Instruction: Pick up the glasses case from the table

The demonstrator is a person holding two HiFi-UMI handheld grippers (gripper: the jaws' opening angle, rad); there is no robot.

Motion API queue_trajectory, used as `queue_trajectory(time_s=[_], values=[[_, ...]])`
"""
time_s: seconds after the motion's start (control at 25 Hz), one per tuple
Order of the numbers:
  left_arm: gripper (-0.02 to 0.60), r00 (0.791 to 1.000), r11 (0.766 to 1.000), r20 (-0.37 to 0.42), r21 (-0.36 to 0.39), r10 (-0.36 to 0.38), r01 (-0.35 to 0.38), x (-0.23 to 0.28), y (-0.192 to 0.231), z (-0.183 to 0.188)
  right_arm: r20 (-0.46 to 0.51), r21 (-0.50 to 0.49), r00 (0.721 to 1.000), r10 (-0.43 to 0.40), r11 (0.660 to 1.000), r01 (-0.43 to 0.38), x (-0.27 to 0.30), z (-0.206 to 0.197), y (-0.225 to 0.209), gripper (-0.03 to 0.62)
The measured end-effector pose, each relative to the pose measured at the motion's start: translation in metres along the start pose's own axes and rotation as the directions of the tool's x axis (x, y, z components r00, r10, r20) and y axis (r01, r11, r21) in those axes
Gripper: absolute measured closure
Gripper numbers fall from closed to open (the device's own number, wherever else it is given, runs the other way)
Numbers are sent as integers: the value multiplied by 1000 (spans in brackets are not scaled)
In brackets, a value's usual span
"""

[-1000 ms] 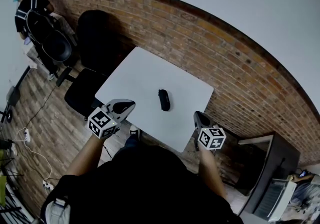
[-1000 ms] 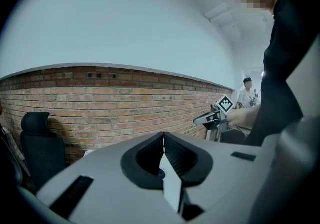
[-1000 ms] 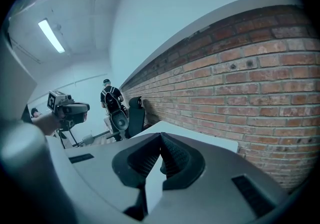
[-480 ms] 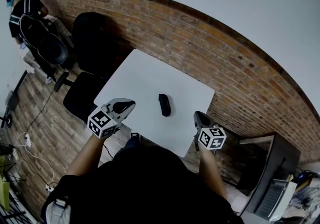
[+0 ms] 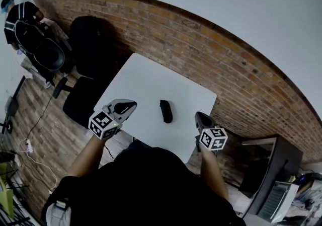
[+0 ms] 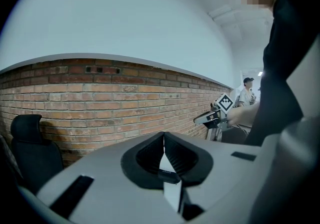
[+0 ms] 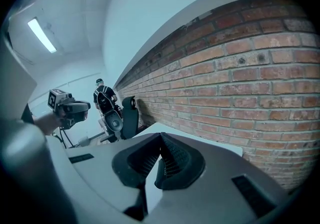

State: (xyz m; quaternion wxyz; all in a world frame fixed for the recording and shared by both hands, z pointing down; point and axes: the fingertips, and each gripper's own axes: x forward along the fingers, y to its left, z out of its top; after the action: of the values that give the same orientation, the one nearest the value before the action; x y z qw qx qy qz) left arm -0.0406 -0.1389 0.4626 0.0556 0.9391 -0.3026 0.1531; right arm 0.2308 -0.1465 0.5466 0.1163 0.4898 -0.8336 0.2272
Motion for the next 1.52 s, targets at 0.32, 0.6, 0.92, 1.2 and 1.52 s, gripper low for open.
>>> queue_trajectory(time_s=[0.32,0.6,0.92,1.2,1.52], values=[[569,1000,1000,4,2,-18,18,13,32,8,-8,17,1000,-16,1000,17,25,11,-4,577],[569,1000,1000,5,-9,-28,29,17,57,9,-9,27,999,-33,999,33,42,21,-5,577],[569,999,999,5,-6,-44,45,19,80,11,-10,30,999,-50,998,50,58,29,-1,577],[569,998,998,2,1,-62,62,28,99,16,-5,47,997,-75,996,75,67,35,-4,577],[569,996,996,0,7,-90,90,36,114,16,-18,56,995,-96,994,96,80,32,-6,577]])
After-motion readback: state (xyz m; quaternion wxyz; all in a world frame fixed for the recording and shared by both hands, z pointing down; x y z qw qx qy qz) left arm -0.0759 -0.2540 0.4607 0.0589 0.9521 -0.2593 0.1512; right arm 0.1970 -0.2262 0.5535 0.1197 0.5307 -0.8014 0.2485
